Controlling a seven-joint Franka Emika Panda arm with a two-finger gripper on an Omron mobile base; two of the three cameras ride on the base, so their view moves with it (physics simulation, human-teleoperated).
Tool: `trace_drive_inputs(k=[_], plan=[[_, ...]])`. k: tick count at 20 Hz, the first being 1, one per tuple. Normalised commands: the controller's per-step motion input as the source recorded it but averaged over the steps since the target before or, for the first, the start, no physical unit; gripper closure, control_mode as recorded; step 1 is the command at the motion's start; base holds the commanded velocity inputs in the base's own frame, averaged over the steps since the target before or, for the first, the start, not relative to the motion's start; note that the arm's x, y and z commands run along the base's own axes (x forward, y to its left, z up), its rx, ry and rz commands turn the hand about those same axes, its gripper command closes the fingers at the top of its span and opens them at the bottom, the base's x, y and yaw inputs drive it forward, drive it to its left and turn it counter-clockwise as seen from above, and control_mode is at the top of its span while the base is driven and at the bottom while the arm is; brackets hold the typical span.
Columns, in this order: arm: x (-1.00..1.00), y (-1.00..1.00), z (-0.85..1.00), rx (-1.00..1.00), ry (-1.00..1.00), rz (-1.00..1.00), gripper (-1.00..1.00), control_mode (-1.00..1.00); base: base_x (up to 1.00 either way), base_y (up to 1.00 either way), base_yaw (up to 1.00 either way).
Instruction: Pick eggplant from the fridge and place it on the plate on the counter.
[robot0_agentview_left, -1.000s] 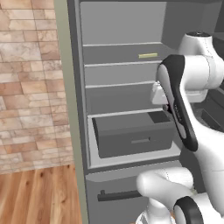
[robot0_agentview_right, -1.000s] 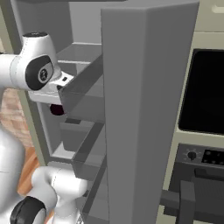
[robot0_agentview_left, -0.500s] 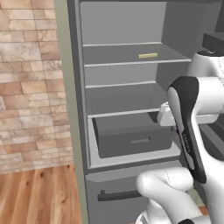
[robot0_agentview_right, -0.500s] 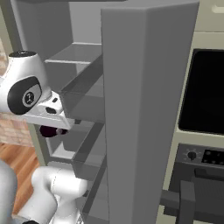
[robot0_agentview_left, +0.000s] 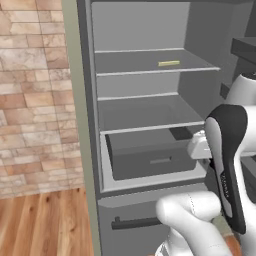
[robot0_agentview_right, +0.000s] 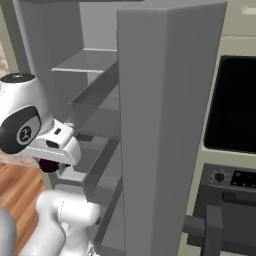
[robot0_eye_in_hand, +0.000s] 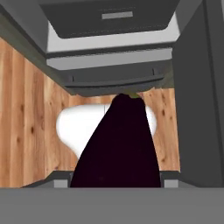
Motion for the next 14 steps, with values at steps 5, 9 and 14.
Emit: trace_drive_inputs(k=[5,9,14], plan=[[0.00,0.00,0.00,0.00,0.00,0.00,1.00,1.00,-0.89,0.10,0.00],[0.00,0.00,0.00,0.00,0.00,0.00,1.00,1.00,-0.87,0.37,-0.07],[0.00,0.00,0.00,0.00,0.00,0.00,1.00,1.00,-0.64,0.49,-0.07]])
